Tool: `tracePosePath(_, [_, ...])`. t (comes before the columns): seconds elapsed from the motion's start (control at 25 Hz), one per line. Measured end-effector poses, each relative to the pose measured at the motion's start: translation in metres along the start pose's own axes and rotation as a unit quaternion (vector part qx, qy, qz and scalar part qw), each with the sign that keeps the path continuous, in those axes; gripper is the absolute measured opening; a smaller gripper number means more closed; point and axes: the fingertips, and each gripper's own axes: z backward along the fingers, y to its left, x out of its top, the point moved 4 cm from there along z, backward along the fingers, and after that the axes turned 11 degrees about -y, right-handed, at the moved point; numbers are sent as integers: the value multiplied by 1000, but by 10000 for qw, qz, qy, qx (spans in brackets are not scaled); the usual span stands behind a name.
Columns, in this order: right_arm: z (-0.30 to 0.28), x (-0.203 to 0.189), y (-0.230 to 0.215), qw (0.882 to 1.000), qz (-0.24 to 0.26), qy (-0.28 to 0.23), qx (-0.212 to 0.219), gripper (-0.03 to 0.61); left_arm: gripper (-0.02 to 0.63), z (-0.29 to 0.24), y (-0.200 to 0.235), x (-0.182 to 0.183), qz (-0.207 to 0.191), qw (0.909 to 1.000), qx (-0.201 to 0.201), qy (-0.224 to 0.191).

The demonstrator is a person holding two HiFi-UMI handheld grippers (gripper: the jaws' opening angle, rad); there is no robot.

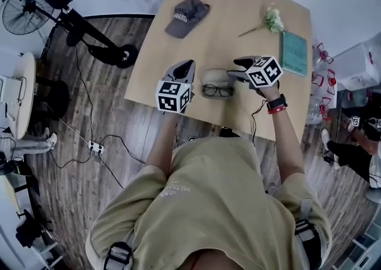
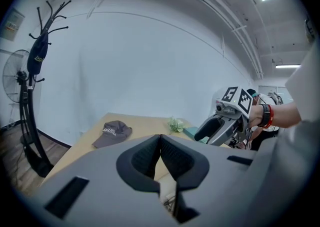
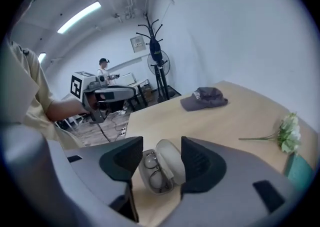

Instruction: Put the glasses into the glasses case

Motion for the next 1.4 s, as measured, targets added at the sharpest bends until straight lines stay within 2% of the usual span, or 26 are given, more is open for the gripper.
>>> tracePosePath(0.12, [13,11,-6,9984,127,-358,-413,239,23,-10,-6,9,-101,9998,-141,-63])
tracePosePath(0.28, [36,32,-9,9908,30,-1081,-818,197,23,-23,-18,20,-214,9991,-342,-113])
tracePosePath(0.56, [78,66,-16,9617,-130,-2265,-1542,105,23,-46,-34,43,-384,9975,-524,-274])
tracePosePath(0.72, [101,83,-18,9429,-123,-2769,-1848,48,23,-55,-38,58,-442,9974,-408,-397])
tracePosePath(0.88, [116,95,-16,9292,-58,-3087,-2030,17,23,-61,-42,76,-465,9964,-366,-614])
tracePosePath(1.0, [121,102,-13,9226,62,-3225,-2117,17,23,-62,-47,91,-545,9946,-348,-814])
tracePosePath(1.16, [121,106,-6,9178,218,-3294,-2207,15,23,-56,-50,109,-740,9927,-192,-934])
tracePosePath(1.4, [125,107,-5,9158,216,-3329,-2238,15,23,-52,-61,126,-879,9892,-174,-1157])
